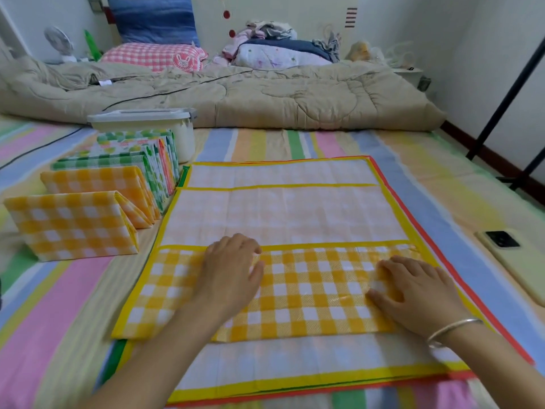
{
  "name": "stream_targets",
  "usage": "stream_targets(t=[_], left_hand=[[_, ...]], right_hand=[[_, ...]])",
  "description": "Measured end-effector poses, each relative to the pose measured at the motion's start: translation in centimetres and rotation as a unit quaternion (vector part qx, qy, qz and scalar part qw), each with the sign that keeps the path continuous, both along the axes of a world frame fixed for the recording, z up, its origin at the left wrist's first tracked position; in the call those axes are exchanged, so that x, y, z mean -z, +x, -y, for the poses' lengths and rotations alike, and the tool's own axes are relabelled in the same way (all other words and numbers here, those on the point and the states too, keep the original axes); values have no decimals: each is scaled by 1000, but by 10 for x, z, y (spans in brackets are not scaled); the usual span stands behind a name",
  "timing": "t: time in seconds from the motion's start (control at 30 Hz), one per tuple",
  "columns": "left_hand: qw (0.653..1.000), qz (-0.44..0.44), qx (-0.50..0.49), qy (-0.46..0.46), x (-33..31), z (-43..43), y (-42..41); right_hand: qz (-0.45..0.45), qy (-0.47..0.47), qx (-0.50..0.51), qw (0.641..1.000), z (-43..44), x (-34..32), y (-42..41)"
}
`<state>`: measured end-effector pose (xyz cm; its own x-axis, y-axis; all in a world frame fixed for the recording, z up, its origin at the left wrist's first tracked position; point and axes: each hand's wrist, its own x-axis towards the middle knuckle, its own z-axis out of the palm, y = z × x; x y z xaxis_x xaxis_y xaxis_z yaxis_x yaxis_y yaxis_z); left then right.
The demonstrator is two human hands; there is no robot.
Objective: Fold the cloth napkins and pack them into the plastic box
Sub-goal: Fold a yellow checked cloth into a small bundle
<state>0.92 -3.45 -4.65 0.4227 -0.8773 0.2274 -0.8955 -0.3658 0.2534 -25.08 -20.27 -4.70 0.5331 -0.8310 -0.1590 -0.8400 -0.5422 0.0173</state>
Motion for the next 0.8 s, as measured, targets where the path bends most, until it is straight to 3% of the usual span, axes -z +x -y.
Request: stream_targets(t=[0.13, 0.4, 0.53, 0.8], left_hand=[[990, -26, 133, -34, 28, 14, -22], [989, -16, 136, -58, 52, 15, -28], [990, -12, 129, -53, 54, 16, -30], [986, -5, 139, -90, 59, 17, -30]], right_hand=[[32, -1, 12, 999, 14, -18, 17], [165, -32, -131, 977, 52, -33, 124], [125, -43, -195, 972, 68, -23, 194], [-20, 3, -187, 982, 102, -26, 249]])
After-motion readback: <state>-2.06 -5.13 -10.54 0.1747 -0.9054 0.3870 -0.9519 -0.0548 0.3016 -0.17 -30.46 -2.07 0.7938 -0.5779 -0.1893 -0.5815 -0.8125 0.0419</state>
